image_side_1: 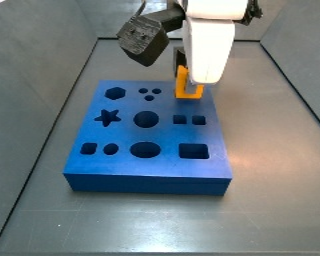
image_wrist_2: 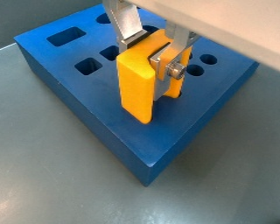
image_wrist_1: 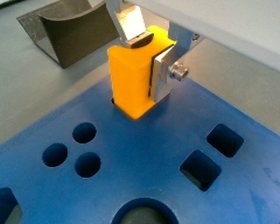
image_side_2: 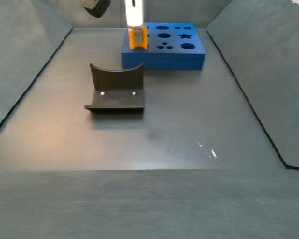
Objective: Insert the arch object.
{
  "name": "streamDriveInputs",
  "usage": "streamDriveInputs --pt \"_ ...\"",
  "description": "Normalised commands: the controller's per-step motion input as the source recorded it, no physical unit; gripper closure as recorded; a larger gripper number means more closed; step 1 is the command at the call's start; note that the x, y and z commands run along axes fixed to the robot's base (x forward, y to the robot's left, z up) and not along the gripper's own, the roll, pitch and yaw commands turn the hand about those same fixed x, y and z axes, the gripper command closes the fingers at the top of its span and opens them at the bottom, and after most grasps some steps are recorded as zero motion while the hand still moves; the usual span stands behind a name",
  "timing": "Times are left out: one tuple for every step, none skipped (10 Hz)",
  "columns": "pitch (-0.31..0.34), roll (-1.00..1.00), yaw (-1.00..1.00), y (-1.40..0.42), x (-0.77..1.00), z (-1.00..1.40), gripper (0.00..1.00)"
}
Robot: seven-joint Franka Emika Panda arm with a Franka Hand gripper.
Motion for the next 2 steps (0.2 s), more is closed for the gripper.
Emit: streamDriveInputs --pt "-0.034 -0.09 0.00 0.00 0.00 -0.05 1.00" --pt "0.000 0.00 0.00 0.00 0.00 0.00 1.00"
